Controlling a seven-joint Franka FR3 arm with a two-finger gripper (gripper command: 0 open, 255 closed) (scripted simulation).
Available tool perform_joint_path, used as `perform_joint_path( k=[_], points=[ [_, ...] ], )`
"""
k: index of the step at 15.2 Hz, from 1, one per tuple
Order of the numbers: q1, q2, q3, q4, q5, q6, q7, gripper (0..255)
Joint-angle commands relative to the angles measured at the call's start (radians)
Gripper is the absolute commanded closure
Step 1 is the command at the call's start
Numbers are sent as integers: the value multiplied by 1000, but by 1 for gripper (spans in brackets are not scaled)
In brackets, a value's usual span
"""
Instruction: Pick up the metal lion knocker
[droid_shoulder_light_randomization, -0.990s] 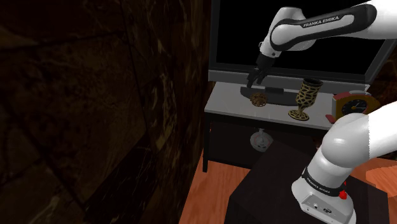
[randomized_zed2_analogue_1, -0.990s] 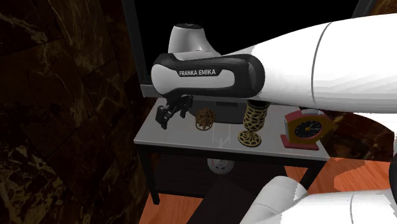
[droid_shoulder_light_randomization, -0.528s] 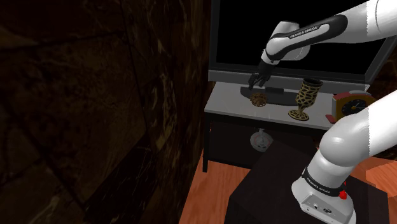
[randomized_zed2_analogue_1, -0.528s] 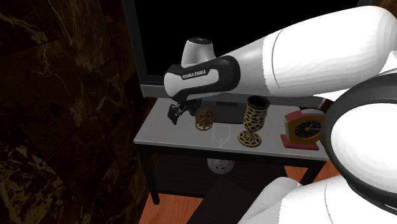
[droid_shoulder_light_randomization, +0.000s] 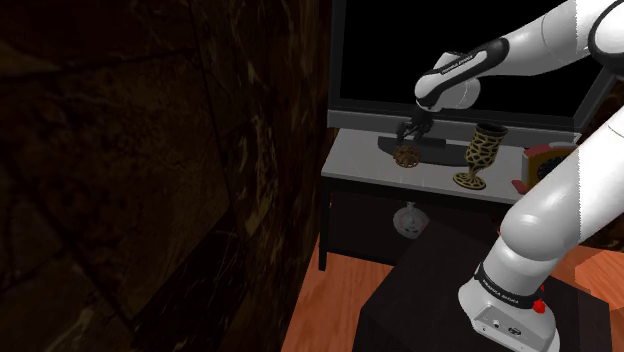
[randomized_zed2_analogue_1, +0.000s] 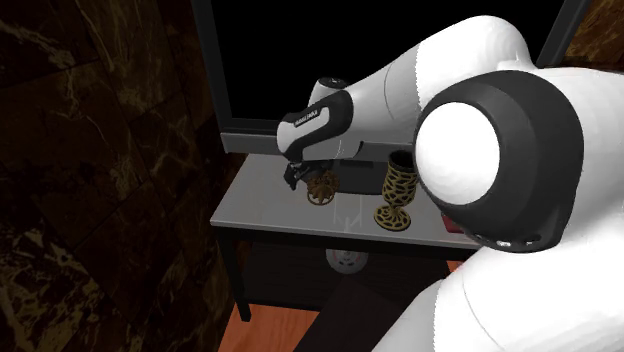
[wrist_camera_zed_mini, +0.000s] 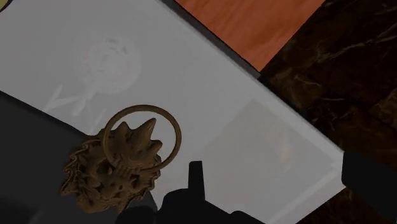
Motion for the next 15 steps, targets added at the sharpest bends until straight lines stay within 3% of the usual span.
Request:
perform_joint_path(
  k=[1, 8, 12, 15],
  points=[
    [-1, 64, -29, 21, 39, 50, -25, 0],
    [-29, 288, -105, 126, 273, 162, -188, 0],
    [-91, 420, -98, 208, 437, 195, -297, 0],
    [-122, 467, -74, 224, 500, 218, -343, 0]
  ],
)
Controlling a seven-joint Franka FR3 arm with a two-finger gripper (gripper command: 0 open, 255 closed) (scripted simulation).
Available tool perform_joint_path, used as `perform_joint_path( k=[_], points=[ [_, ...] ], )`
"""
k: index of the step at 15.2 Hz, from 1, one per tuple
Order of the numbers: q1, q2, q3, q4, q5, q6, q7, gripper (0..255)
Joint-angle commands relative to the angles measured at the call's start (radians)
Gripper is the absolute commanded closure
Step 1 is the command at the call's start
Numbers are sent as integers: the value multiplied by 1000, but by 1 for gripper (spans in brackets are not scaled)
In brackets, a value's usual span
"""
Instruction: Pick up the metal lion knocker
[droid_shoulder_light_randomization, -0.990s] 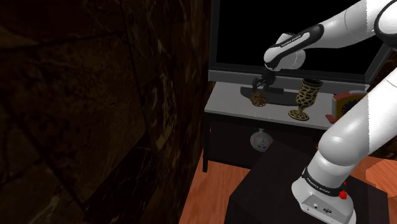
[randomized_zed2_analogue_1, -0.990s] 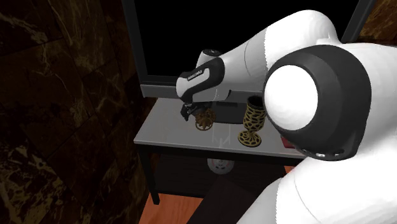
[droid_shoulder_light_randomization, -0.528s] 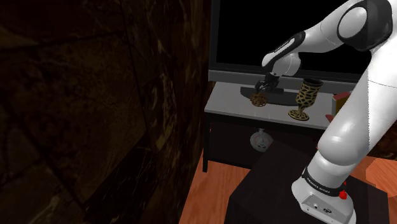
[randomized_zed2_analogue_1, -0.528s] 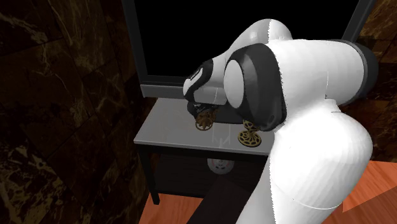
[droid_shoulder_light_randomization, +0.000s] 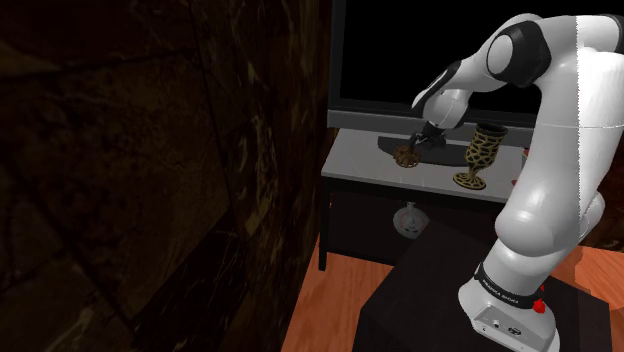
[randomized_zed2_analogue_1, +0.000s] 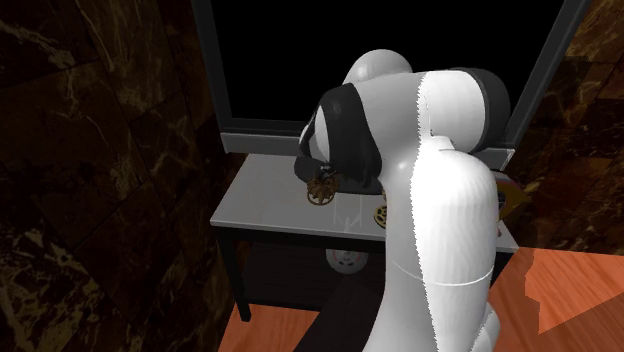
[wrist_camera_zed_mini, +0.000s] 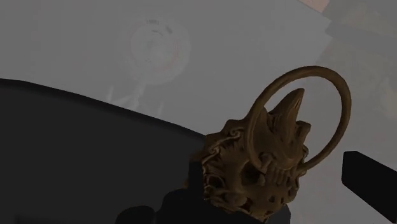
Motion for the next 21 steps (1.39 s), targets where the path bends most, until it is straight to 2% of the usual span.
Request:
perform_joint_path(
  k=[1, 5, 7, 8, 17, 21],
  points=[
    [-13, 26, 16, 4, 39, 18, -28, 0],
    [-39, 70, 52, 5, 107, 52, -84, 0],
    [-44, 76, 58, 6, 117, 57, -92, 0],
    [-43, 76, 58, 5, 117, 58, -92, 255],
    [-44, 76, 58, 6, 117, 57, -92, 255],
    [-17, 33, 21, 4, 49, 23, -36, 255]
  ],
)
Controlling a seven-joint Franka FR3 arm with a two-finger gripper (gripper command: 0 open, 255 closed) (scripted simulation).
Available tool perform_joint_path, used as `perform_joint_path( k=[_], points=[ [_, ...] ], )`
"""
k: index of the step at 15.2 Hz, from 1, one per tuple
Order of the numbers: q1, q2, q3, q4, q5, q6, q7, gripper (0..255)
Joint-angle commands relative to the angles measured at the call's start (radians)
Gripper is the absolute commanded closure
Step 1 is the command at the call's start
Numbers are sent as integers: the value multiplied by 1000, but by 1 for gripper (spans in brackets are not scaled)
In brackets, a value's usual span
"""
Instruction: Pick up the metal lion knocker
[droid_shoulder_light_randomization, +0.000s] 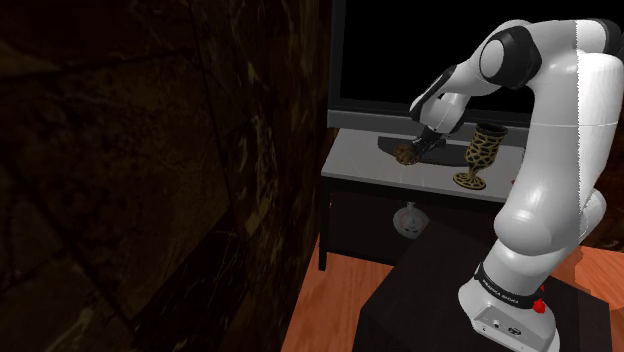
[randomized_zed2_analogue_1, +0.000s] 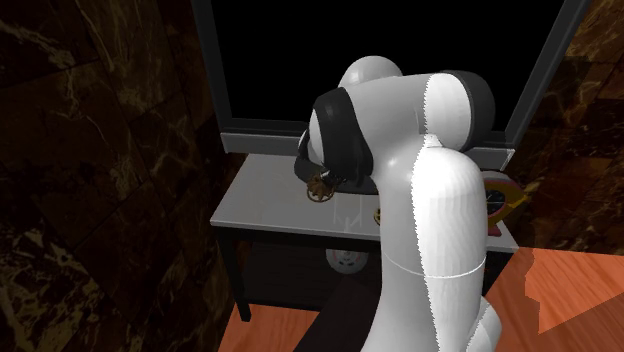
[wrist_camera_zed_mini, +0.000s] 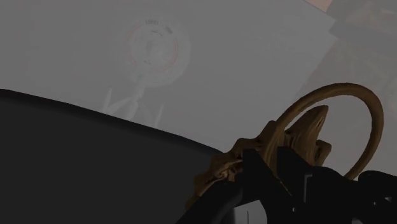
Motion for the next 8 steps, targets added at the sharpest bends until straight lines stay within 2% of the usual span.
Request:
perform_joint_path(
  k=[1, 8],
  points=[
    [13, -24, -18, -4, -34, -15, 28, 255],
    [48, -97, -67, 5, -149, -79, 121, 255]
  ],
)
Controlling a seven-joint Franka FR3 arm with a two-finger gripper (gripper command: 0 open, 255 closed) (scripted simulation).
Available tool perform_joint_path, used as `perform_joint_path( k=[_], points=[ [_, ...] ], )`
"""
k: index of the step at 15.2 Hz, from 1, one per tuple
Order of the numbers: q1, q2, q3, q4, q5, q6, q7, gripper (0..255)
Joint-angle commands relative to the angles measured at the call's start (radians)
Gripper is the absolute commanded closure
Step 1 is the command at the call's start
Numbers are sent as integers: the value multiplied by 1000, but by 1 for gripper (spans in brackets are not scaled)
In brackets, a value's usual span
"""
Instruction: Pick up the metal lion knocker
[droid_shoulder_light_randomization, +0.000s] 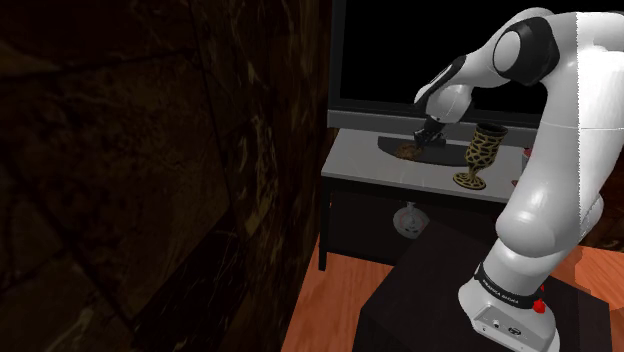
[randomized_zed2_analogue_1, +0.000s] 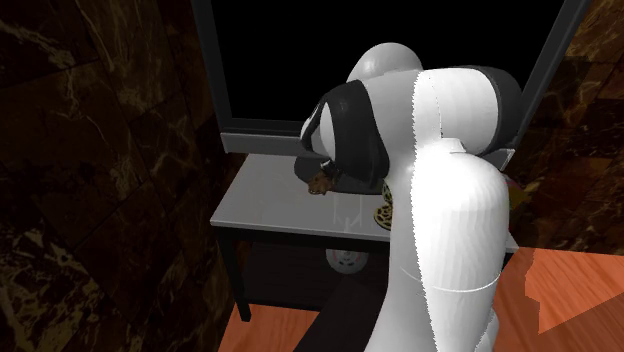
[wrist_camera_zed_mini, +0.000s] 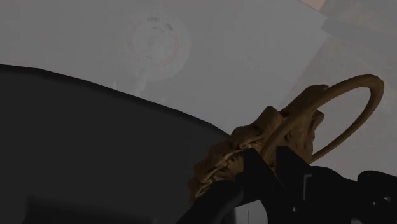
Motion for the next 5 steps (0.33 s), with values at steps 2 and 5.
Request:
perform_joint_path(
  k=[2, 5],
  points=[
    [13, -34, -18, 3, -50, -28, 39, 255],
    [16, -45, -23, 6, -67, -39, 53, 255]
  ],
)
